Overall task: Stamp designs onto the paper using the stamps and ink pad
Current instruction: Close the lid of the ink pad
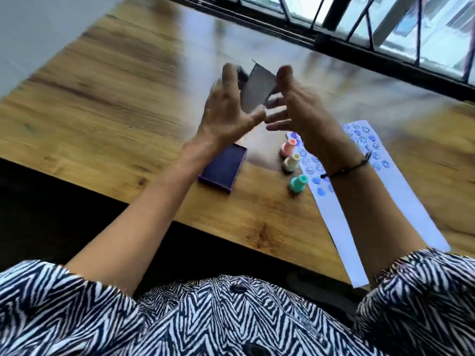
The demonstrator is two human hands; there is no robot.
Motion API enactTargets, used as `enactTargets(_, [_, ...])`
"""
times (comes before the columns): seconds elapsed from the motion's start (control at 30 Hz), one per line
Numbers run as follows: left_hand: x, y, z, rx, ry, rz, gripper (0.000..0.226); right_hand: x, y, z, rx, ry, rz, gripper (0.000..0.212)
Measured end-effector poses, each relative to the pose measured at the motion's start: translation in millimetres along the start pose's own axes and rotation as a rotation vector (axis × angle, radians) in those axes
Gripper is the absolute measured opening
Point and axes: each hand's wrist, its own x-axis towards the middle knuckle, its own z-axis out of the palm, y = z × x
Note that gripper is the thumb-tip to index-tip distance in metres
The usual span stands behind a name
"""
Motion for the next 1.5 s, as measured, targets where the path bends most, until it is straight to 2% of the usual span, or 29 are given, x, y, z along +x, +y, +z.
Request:
enactTargets(0.1, [-22.6,-0.5,-7.4,-0.067,0.050,0.043,0.048,-5.0,3.6,6.0,0.194,-0.223,0.083,0.049])
enactTargets(0.2, [-39.5,-4.8,-10.3,-0.149,0.066,0.065,0.045,-8.1,13.4,9.5,0.269,-0.424,0.108,0.054])
enactTargets(0.33, [-57.2,-12.6,-14.6,-0.260,0.069,0.163,0.043,-18.7,23.4,13.2,0.293,-0.554,0.129,0.033])
enactTargets(0.4, [-63.9,-17.5,-18.1,-0.274,0.062,0.156,0.044,-23.9,26.3,13.0,0.279,-0.567,0.094,0.032])
enactTargets(0.5, [-72.2,-19.5,-21.8,-0.203,0.076,0.138,0.044,-30.2,21.8,15.3,0.171,-0.537,0.049,0.042])
enactTargets(0.63, [-77.1,-18.1,-23.9,-0.150,0.114,0.191,0.042,-32.2,12.9,23.1,0.017,-0.452,-0.014,0.032])
enactTargets(0.73, [-80.4,-23.0,-28.5,-0.112,0.076,0.220,0.041,-30.1,11.7,27.6,-0.139,-0.372,-0.065,0.043])
enactTargets(0.8, [-81.6,-33.0,-34.5,-0.029,0.029,0.218,0.034,-28.4,15.9,28.0,-0.329,-0.265,-0.187,0.050])
enactTargets(0.83, [-81.7,-39.8,-38.0,-0.009,0.025,0.185,0.033,-27.0,20.0,27.1,-0.466,-0.230,-0.278,0.053])
enactTargets(0.9, [-82.4,-51.5,-44.3,-0.082,0.059,0.012,0.038,-25.4,29.4,24.1,-0.730,-0.239,-0.430,0.056])
enactTargets(1.0, [-83.4,-61.2,-48.1,-0.296,0.053,-0.278,0.039,-27.7,41.3,31.8,-0.921,-0.325,-0.552,0.055])
enactTargets(1.1, [-85.4,-61.4,-43.8,-0.378,0.022,-0.366,0.040,-29.1,46.4,42.5,-0.982,-0.318,-0.537,0.049])
enactTargets(1.23, [-90.5,-55.0,-35.9,-0.342,0.063,-0.362,0.039,-45.4,53.8,49.4,-0.894,-0.073,-0.477,0.034])
enactTargets(1.3, [-91.9,-52.6,-33.7,-0.291,0.078,-0.341,0.037,-66.3,63.0,56.2,-1.002,-0.038,-0.523,0.051])
enactTargets(1.4, [-91.5,-51.5,-32.7,-0.248,0.091,-0.318,0.034,-93.2,77.1,66.5,-1.157,-0.132,-0.454,0.082])
enactTargets(1.5, [-90.2,-50.5,-32.0,-0.231,0.084,-0.312,0.033,-91.7,83.3,67.8,-1.177,-0.147,-0.409,0.084])
